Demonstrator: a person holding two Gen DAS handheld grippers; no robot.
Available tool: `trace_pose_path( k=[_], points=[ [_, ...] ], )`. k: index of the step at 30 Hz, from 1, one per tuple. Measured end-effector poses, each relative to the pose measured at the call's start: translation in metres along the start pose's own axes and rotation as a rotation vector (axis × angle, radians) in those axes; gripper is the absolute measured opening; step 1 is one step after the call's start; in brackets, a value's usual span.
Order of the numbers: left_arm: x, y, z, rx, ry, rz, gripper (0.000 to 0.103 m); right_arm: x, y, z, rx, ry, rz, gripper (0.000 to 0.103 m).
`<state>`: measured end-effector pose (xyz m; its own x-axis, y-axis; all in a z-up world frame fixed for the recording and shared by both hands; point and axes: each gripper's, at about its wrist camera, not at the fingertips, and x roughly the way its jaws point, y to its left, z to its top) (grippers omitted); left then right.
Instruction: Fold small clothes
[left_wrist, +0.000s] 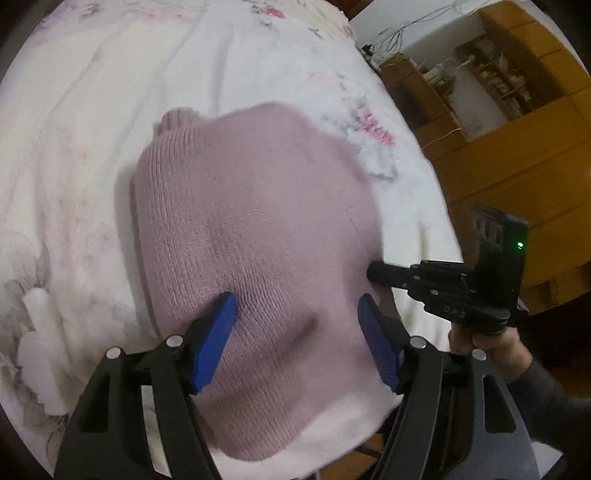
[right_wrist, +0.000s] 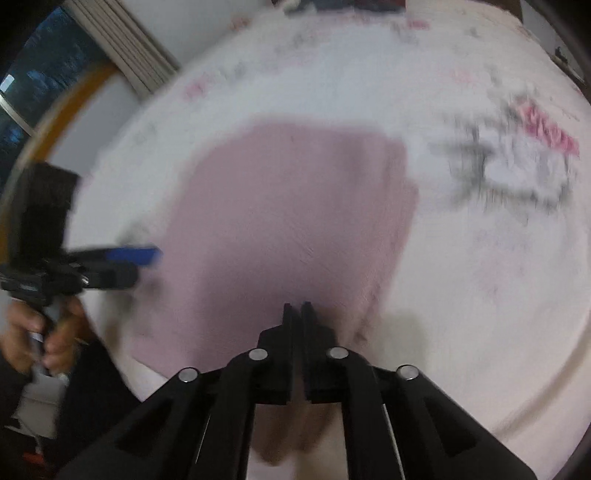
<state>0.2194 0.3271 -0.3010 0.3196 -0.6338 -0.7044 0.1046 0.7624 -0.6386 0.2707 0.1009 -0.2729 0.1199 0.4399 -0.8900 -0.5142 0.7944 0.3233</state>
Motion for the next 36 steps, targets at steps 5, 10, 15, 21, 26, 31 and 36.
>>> trace_pose_path(
  k=[5,10,15,21,26,31,36],
  points=[
    [-0.022,-0.014,-0.002,-0.01,-0.034,-0.043,0.068,-0.017,0.004,-0.001,0.012,-0.043,-0.047,0.001],
    [-0.027,-0.007,-0.048,-0.037,-0.007,-0.046,0.068,-0.037,0.029,-0.039,-0.076,-0.029,-0.029,0.005],
    [-0.009,0.012,-0.068,-0.118,0.023,0.013,0.069,-0.002,0.019,-0.063,-0.06,0.05,-0.09,0.0],
    [-0.061,-0.03,-0.082,-0.056,-0.052,0.147,0.087,-0.06,0.027,-0.071,0.018,-0.059,-0.058,0.008],
    [-0.107,-0.092,-0.116,0.08,-0.134,0.533,0.099,-0.105,0.05,-0.107,0.084,-0.123,-0.113,0.075],
    [-0.163,-0.137,-0.159,0.087,-0.232,0.623,0.1,-0.149,0.095,-0.157,0.075,-0.189,-0.325,0.099],
    [-0.192,-0.173,-0.179,0.083,-0.17,0.667,0.1,-0.191,0.129,-0.173,0.109,-0.214,-0.533,0.099]
  ],
)
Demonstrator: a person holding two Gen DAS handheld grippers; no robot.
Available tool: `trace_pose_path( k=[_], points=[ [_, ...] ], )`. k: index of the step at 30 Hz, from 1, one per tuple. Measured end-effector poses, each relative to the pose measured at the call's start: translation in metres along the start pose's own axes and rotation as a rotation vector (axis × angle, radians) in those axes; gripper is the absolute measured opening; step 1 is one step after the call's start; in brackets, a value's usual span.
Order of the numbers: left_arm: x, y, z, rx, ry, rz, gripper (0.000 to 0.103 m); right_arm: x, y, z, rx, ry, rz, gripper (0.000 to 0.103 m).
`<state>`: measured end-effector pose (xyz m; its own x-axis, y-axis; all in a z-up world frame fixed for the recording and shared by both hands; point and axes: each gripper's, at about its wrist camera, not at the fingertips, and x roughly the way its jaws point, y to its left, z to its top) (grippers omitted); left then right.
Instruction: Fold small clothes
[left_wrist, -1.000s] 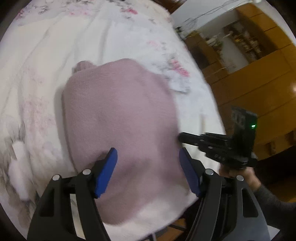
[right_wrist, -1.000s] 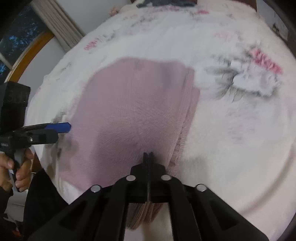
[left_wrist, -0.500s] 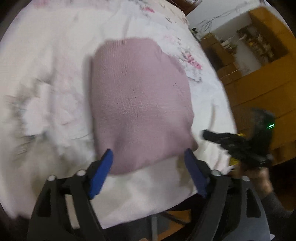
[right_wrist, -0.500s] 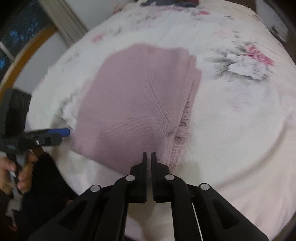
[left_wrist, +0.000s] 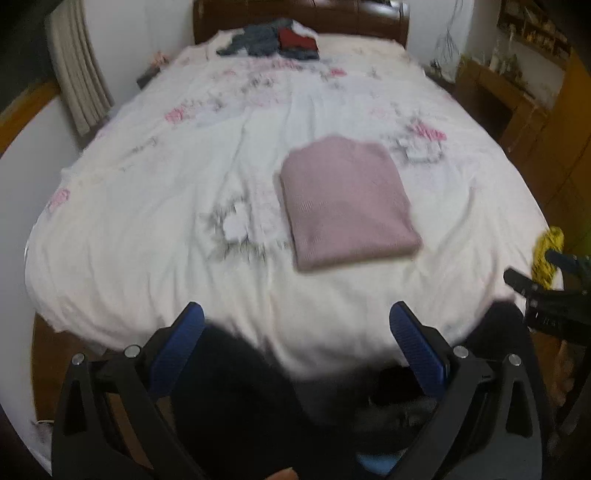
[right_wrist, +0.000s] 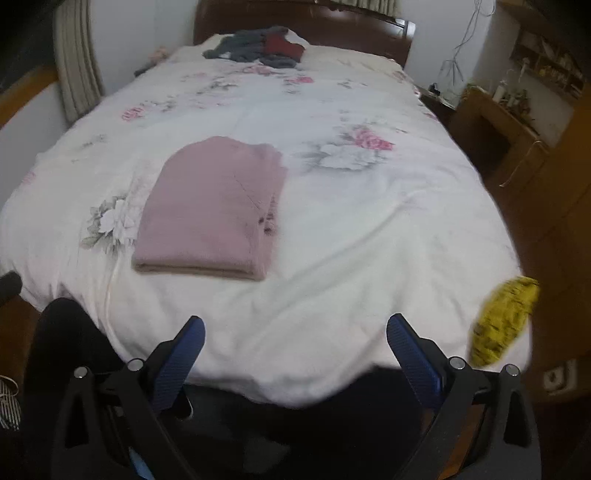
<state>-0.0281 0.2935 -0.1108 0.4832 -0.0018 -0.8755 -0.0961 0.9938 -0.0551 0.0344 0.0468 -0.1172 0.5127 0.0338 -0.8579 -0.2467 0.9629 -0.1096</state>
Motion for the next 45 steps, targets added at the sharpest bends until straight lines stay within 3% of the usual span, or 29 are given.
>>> trace_pose_path(
  k=[4,6,9,20,45],
  points=[
    [-0.049,0.0,-0.003,-0.002,-0.048,-0.027,0.1,-0.044,-0.005,0.006,0.049,-0.039,0.102,0.099],
    [-0.072,0.0,-0.003,-0.025,-0.086,-0.047,0.1,-0.064,-0.005,0.013,0.045,-0.046,0.109,0.099],
    [-0.093,-0.007,-0.002,-0.014,-0.119,-0.017,0.1,-0.091,-0.003,0.02,0.032,-0.056,0.113,0.099],
    [-0.08,-0.016,-0.008,-0.017,-0.065,-0.049,0.1,-0.104,0.014,0.009,0.012,-0.056,0.07,0.099],
    [-0.083,-0.015,-0.007,-0.025,-0.069,-0.055,0.1,-0.11,0.024,0.014,-0.009,-0.084,0.068,0.099]
  ],
)
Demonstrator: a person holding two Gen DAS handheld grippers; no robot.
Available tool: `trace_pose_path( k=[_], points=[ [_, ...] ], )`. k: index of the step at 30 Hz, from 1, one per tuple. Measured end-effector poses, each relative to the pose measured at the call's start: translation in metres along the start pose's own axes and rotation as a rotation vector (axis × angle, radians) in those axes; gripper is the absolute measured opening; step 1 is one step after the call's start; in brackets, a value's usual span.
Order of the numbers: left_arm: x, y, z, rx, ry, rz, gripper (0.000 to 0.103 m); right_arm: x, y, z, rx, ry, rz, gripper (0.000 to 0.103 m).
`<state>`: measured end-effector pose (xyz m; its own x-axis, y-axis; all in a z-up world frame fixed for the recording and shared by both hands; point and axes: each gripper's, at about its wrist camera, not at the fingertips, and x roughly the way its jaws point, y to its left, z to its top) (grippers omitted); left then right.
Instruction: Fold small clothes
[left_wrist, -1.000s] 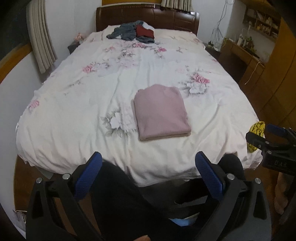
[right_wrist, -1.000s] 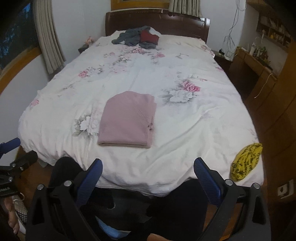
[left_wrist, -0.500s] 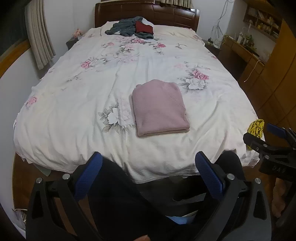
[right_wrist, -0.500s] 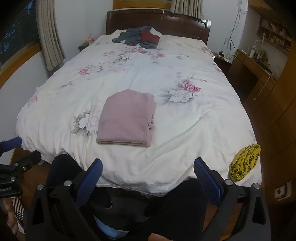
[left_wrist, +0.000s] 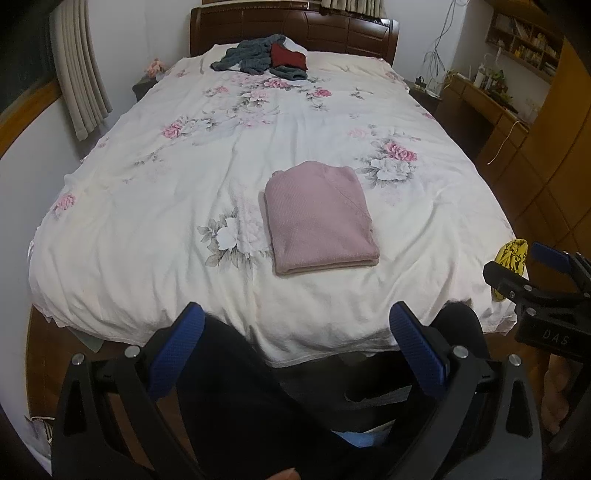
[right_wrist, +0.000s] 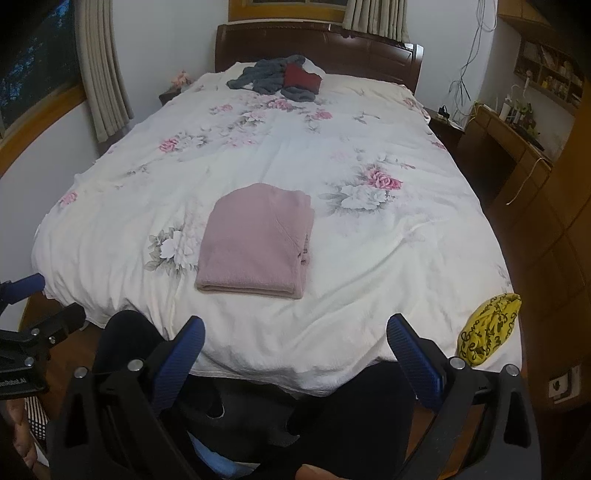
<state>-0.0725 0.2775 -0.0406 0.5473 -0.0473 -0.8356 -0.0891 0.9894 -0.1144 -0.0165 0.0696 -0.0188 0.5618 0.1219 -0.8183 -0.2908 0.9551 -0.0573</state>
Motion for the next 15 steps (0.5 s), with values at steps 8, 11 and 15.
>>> trace_pose_path(
  k=[8,11,15],
  points=[
    [-0.0022,0.0055,0.0055,0.001,-0.005,0.006,0.1,0.0013,0.0031,0.0024,-0.006,0.004,0.013,0.099],
    [-0.0025,0.0055,0.0064,0.0,-0.007,0.01,0.1,0.0017,0.0042,0.0027,-0.01,0.003,0.018,0.099],
    [-0.0036,0.0025,0.0076,0.003,-0.011,0.02,0.1,0.0018,0.0045,0.0027,-0.014,-0.002,0.026,0.099]
  ],
)
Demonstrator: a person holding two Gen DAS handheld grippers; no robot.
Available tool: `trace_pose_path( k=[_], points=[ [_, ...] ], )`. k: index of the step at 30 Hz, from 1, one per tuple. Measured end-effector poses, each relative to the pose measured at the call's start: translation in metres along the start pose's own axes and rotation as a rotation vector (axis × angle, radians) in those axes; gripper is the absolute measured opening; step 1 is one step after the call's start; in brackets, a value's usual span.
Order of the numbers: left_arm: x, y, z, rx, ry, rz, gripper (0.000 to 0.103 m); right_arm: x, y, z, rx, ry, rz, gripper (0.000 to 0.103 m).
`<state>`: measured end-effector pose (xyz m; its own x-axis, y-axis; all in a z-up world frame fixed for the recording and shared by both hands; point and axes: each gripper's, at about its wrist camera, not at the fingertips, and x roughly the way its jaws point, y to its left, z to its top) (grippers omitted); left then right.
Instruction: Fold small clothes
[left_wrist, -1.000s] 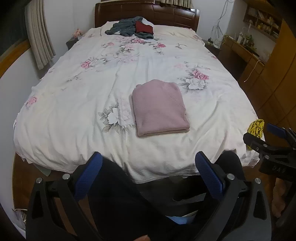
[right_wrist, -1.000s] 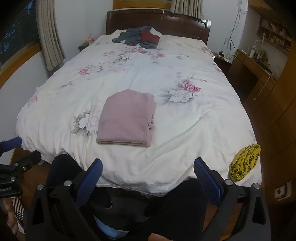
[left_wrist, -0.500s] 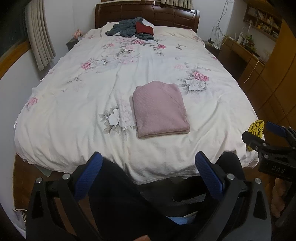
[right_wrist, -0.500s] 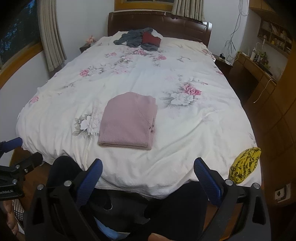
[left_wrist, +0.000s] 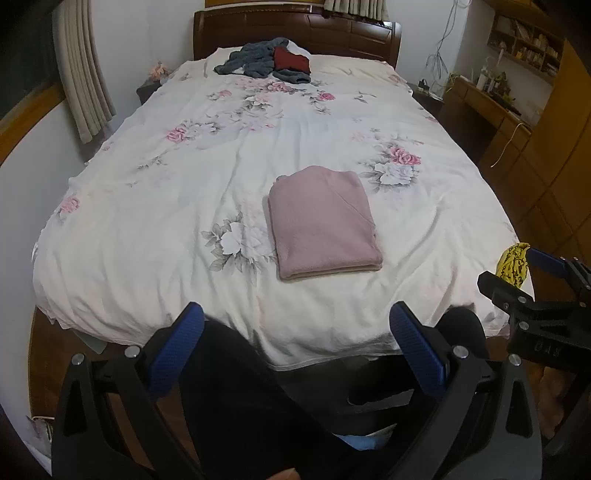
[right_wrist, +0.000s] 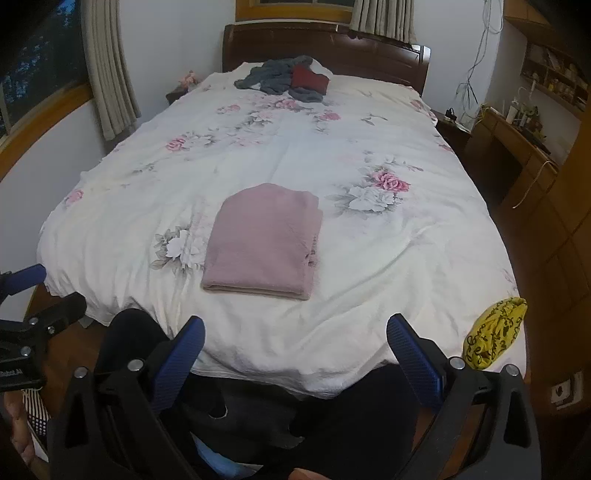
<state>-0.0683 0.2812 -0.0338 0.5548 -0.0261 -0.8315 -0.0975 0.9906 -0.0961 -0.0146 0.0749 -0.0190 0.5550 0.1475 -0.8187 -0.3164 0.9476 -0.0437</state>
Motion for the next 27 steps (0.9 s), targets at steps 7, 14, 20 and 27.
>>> trace_pose_path(
  k=[7,14,20,27],
  points=[
    [-0.0024,-0.0037,-0.0015,-0.002,-0.009,0.002,0.1,0.0013,0.0013,-0.0007,0.0,-0.003,0.004,0.099],
    [-0.0023,-0.0027,-0.0016,-0.006,-0.017,0.001,0.1,0.0026,0.003,0.0003,-0.001,-0.009,0.008,0.099],
    [-0.0011,0.0001,0.0014,-0.008,-0.019,-0.002,0.1,0.0026,0.005,0.001,-0.002,-0.012,0.005,0.099],
    [-0.0009,0.0002,0.0019,-0.008,-0.019,-0.001,0.1,0.0042,0.0045,0.0026,-0.004,-0.011,0.008,0.099]
  ],
)
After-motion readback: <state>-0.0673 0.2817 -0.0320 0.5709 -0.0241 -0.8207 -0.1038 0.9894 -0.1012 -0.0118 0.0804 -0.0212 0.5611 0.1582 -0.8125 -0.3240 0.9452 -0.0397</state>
